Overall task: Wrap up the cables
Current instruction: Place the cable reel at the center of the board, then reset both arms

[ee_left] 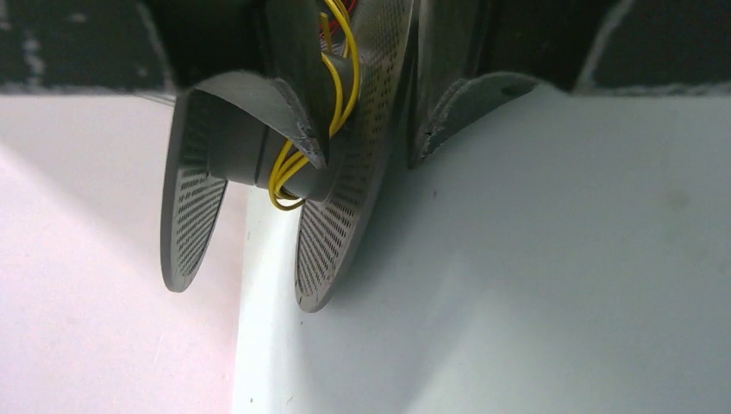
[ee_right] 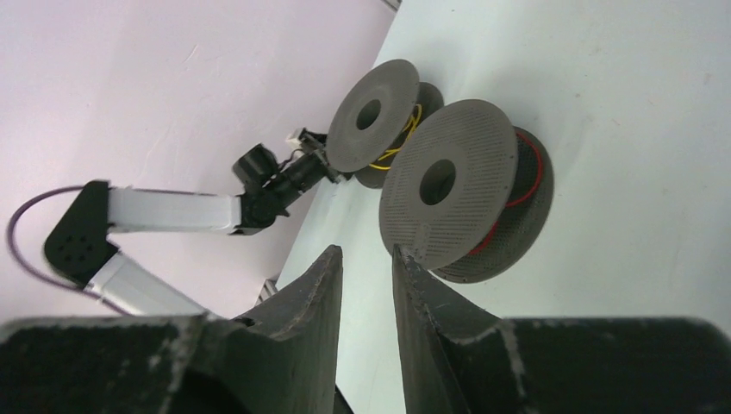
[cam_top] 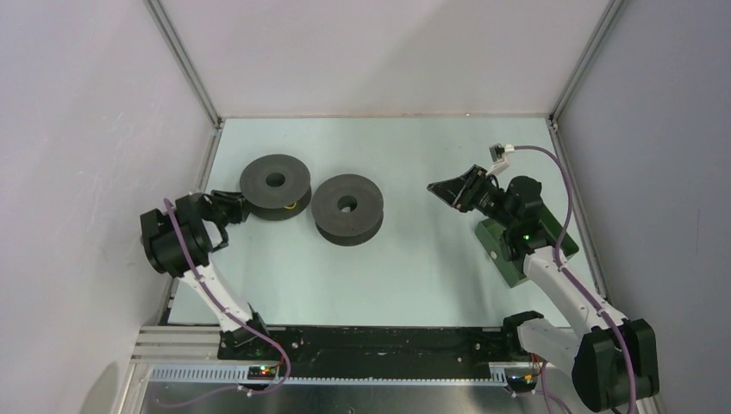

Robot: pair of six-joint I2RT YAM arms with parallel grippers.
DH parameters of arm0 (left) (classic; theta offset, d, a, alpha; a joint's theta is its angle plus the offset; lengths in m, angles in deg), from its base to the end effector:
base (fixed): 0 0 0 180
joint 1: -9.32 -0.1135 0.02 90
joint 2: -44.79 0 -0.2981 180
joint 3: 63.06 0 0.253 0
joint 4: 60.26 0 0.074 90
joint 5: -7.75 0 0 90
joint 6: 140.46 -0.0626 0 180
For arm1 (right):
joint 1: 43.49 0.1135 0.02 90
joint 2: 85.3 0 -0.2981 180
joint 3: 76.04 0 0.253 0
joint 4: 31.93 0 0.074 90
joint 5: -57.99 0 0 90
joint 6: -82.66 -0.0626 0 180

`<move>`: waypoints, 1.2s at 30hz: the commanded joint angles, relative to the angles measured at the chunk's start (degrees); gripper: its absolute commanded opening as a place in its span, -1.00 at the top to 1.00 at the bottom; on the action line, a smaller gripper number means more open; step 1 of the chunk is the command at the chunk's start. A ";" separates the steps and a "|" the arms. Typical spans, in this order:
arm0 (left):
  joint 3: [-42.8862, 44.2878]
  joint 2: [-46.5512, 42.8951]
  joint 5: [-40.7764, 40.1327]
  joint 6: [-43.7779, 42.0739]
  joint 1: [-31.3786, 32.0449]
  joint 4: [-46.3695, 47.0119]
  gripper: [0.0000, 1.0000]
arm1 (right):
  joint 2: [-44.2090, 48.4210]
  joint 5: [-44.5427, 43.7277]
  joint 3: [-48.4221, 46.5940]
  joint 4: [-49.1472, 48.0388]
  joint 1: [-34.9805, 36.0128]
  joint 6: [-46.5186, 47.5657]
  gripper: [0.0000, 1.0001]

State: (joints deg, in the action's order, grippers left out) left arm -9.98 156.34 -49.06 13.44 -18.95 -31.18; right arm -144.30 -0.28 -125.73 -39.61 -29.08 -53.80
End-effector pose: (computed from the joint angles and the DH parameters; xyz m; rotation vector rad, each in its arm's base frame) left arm 0.3438 0.1460 0.1131 -1.2638 1.7265 -0.9750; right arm 0.2275 0.0924 0.3245 0.0178 1.7468 1.2416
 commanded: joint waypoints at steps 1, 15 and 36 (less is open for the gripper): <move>-3.33 -8.23 -5.40 -5.83 -0.59 -5.25 0.11 | 1.08 -0.78 0.11 2.58 -2.15 2.25 0.35; -15.19 -46.88 -29.54 -15.36 3.95 -37.85 0.05 | 0.54 -13.05 -4.06 20.11 -2.95 13.96 0.34; -0.09 -91.87 -1.42 -44.29 33.63 -55.30 -0.99 | 16.08 -23.88 -19.21 46.70 11.91 23.68 -0.99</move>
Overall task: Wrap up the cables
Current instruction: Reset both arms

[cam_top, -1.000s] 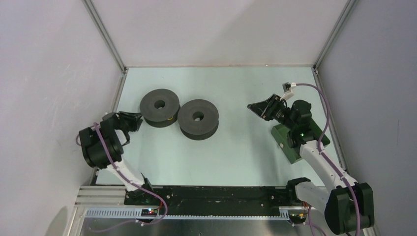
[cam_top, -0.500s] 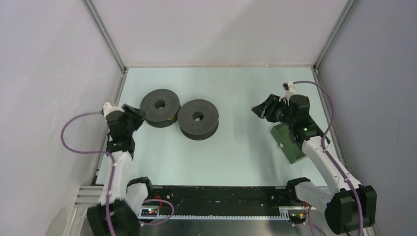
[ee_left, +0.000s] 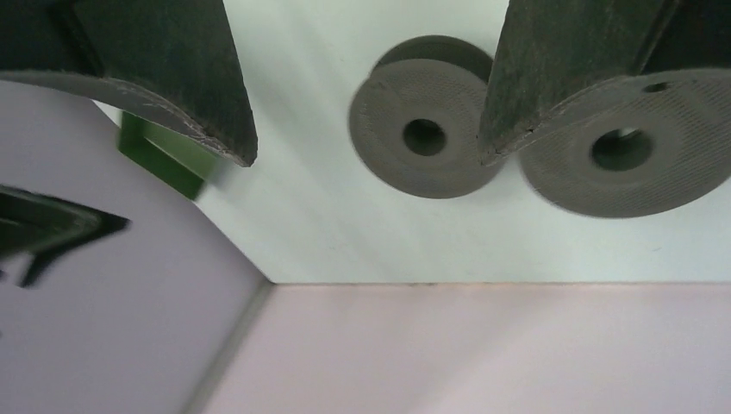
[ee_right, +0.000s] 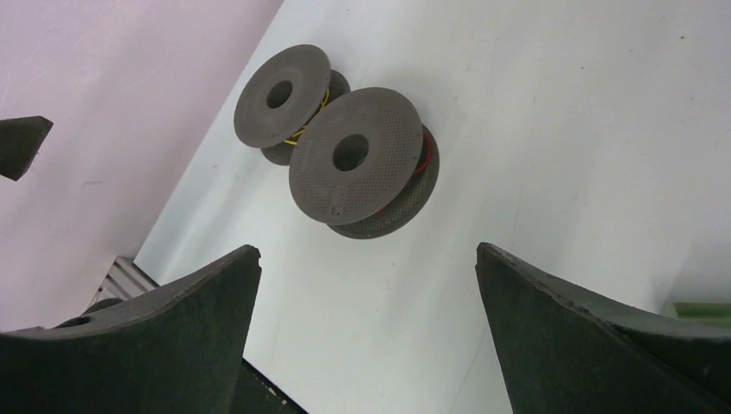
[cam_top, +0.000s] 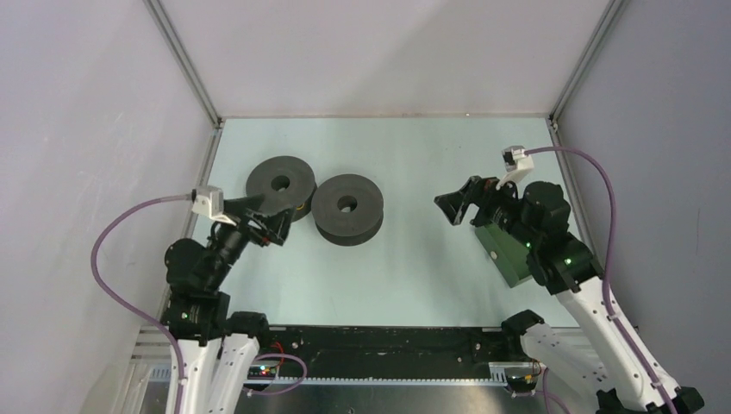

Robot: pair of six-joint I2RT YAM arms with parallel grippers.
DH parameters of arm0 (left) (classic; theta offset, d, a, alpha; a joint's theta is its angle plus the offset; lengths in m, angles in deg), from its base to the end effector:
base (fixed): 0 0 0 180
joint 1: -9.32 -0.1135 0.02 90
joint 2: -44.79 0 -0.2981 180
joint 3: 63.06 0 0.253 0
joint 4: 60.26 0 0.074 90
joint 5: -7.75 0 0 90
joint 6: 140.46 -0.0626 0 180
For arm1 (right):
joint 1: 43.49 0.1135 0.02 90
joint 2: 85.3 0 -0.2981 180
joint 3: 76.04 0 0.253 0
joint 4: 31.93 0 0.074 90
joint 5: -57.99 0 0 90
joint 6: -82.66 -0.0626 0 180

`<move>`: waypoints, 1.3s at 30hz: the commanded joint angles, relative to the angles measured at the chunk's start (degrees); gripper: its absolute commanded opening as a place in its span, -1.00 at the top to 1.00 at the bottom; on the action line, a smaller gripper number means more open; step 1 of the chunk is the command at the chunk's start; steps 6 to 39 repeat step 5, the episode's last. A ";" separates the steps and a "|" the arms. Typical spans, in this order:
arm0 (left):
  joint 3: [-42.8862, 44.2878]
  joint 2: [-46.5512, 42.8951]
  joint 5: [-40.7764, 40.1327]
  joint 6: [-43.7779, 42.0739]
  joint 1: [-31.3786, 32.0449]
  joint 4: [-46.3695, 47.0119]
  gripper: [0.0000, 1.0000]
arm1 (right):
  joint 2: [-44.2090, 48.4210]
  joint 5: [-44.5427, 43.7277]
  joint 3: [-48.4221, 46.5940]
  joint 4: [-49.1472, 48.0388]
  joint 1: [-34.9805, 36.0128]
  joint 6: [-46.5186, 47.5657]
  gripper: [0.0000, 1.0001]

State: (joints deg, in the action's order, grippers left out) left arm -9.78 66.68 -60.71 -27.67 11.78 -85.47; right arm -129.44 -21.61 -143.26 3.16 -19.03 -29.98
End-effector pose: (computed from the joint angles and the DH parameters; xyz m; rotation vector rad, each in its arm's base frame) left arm 0.0898 -0.0269 0.3707 0.0472 1.5015 -0.6307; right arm 0.1514 0.0813 0.3921 -0.1643 1.8326 0.7467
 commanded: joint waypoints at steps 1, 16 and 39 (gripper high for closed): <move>-0.40 -2.47 11.00 -3.18 4.07 -1.09 -0.99 | 1.28 -3.66 -1.52 4.16 3.05 -0.14 -0.99; -1.03 -3.55 12.71 -3.50 5.54 -1.01 -0.99 | 0.92 -12.26 -1.44 4.36 6.74 -1.43 -0.99; -1.03 -3.55 12.71 -3.50 5.54 -1.01 -0.99 | 0.92 -12.26 -1.44 4.36 6.74 -1.43 -0.99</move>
